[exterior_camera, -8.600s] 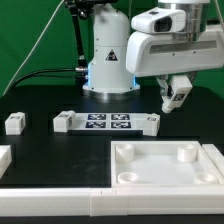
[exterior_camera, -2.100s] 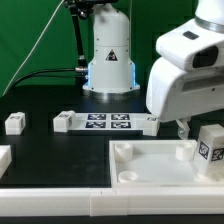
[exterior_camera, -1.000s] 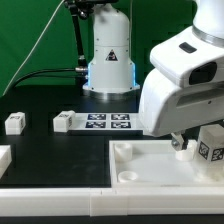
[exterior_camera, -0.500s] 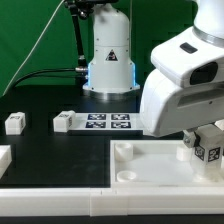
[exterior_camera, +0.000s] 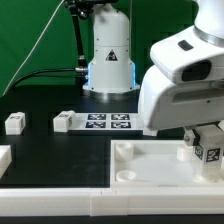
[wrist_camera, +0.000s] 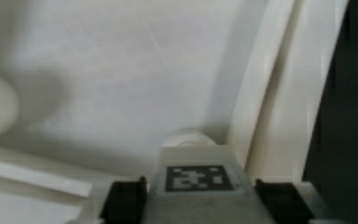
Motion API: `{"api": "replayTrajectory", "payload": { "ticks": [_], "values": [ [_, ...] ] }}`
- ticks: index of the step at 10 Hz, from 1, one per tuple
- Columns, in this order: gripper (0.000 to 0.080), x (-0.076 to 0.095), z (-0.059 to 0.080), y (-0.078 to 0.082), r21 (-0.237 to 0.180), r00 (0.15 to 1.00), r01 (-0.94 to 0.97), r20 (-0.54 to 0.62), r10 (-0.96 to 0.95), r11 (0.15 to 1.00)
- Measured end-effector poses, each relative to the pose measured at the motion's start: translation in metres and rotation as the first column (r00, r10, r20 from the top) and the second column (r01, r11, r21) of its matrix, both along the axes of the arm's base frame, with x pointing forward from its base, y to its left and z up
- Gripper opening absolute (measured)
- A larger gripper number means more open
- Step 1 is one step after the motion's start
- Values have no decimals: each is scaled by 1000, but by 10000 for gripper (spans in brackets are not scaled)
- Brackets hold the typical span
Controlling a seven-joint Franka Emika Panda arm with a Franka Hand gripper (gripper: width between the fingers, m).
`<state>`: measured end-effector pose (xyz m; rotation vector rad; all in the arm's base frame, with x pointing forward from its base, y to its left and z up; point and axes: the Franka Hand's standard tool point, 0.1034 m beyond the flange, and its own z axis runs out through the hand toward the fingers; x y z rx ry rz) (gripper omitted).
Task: Assemble one leg
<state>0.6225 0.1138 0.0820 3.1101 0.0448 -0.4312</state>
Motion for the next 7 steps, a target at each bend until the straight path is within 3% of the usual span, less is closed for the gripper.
{"api": "replayTrajectory", "payload": {
  "ticks": [1, 2, 4, 5, 7],
  "values": [
    [291, -1, -1, 3, -31, 994, 112, 3, -112, 993],
    [291, -2, -1, 9, -81, 958, 286, 15, -285, 955],
    [291, -3, -1, 14, -133, 863, 504, 36, -504, 853],
    [291, -4, -1, 17, -155, 798, 600, 47, -601, 785],
    [297, -4, -1, 18, -163, 775, 628, 52, -629, 761]
  ]
}}
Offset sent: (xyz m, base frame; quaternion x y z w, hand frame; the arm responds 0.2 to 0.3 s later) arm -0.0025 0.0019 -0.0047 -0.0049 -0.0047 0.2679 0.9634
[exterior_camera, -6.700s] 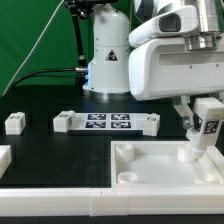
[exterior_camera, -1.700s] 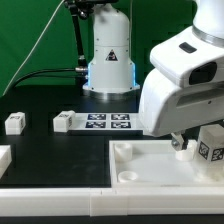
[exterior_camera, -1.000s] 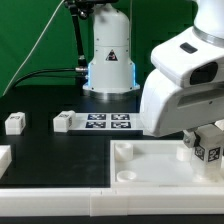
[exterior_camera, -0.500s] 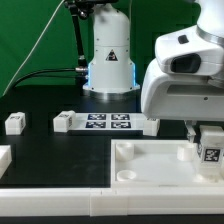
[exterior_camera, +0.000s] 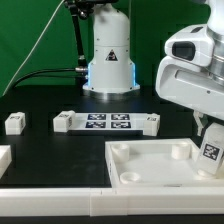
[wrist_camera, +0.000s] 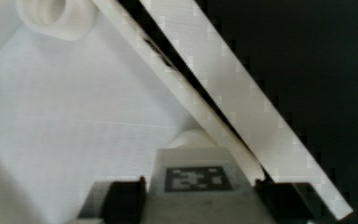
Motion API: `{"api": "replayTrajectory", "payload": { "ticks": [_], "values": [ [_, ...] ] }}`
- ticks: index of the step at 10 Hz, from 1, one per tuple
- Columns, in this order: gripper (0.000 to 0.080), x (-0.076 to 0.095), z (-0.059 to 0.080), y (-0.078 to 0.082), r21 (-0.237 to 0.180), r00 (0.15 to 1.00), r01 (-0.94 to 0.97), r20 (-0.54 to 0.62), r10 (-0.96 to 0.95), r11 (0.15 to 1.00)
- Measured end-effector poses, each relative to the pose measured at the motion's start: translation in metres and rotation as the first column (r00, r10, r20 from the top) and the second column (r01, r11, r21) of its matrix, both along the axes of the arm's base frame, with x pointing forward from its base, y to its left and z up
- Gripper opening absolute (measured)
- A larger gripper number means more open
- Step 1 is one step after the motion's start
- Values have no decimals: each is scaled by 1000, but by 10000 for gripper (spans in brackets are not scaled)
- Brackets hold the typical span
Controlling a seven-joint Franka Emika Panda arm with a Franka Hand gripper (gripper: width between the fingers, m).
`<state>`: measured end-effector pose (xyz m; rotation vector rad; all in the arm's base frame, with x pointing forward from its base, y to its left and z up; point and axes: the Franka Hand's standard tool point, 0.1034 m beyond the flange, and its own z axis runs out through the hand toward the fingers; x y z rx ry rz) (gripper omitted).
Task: Assemble one leg
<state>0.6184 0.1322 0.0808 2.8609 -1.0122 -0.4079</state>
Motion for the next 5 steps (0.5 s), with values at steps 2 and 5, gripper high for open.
{"api": "replayTrajectory", "payload": {
  "ticks": [2, 5],
  "values": [
    [499, 0, 0, 0, 15, 999, -49, 0, 49, 999],
    [642, 1, 0, 0, 95, 937, -351, 29, 349, 932]
  ]
}}
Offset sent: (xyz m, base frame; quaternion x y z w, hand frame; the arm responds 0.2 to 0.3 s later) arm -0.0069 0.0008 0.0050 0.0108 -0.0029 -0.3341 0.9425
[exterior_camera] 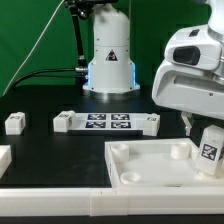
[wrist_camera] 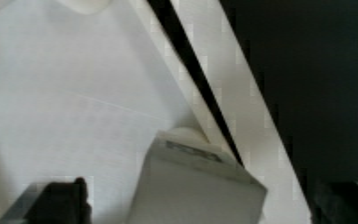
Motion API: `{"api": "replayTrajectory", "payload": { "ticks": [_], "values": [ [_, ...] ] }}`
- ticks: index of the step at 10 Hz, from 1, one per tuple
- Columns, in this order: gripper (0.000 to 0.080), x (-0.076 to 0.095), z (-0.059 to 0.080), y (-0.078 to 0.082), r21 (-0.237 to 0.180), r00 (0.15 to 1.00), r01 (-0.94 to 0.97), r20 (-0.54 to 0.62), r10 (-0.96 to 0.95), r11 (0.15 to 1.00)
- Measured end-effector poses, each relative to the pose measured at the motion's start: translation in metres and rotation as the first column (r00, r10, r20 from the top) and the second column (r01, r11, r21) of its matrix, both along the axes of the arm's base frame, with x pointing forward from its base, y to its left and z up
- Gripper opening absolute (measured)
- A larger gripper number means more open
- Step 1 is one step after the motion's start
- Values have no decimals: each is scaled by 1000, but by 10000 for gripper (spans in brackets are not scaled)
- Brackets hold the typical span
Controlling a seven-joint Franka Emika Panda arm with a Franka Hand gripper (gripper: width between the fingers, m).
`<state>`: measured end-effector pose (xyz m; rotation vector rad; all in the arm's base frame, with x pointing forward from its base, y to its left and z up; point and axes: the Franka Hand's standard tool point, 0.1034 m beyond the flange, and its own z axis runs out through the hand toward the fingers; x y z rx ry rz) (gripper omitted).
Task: Assemble one leg
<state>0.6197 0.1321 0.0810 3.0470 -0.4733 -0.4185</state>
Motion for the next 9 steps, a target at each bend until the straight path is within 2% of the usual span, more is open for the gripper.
{"api": "replayTrajectory", "payload": {
  "ticks": [2, 4, 7, 8, 9],
  "values": [
    [647, 2, -1, 1, 71, 964, -266, 27, 265, 961],
    [649, 5, -3, 2, 120, 859, -513, 74, 507, 850],
    [649, 6, -4, -4, 164, 662, -748, 118, 740, 643],
    [649, 6, -4, -5, 171, 632, -773, 125, 765, 611],
    [649, 6, -4, -4, 171, 635, -770, 125, 762, 614]
  ]
}}
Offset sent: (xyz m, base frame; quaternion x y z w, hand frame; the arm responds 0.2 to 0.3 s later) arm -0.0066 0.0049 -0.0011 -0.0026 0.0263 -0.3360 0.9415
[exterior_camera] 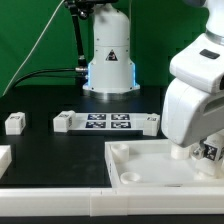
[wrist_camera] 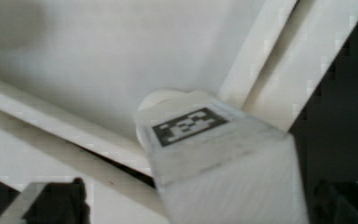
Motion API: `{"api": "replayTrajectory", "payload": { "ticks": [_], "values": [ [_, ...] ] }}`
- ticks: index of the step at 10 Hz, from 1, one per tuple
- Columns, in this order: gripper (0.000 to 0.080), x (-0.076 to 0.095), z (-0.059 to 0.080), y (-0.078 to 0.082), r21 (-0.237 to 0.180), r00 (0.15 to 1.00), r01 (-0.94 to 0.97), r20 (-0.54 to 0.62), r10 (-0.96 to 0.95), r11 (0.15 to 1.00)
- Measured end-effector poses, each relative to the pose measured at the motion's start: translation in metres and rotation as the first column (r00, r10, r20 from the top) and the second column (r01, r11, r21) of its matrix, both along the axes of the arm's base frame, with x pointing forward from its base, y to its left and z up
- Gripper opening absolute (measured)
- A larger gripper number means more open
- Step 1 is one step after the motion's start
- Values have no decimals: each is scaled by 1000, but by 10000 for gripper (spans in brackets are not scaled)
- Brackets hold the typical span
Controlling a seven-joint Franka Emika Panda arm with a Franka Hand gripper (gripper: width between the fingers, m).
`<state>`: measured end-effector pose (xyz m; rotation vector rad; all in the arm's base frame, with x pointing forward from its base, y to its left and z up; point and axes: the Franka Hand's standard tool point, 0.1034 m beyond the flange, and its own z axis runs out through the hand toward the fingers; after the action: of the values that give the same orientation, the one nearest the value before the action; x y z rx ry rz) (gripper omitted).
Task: Assemble one leg
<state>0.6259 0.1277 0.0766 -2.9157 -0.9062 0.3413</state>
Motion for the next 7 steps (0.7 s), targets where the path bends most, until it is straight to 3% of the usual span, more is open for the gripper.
{"api": "replayTrajectory", "payload": {
  "ticks": [1, 2, 3, 4, 7],
  "values": [
    [516, 0, 0, 0, 0, 1000, 0, 0, 0, 1000],
    [516, 0, 0, 0, 0, 1000, 0, 0, 0, 1000],
    [377, 0, 0, 0, -1, 1000, 0, 0, 0, 1000],
    [293, 0, -1, -1, -1, 1000, 1, -1, -1, 1000],
    [293, 0, -1, -1, -9, 999, 38, -1, -38, 999]
  ]
}}
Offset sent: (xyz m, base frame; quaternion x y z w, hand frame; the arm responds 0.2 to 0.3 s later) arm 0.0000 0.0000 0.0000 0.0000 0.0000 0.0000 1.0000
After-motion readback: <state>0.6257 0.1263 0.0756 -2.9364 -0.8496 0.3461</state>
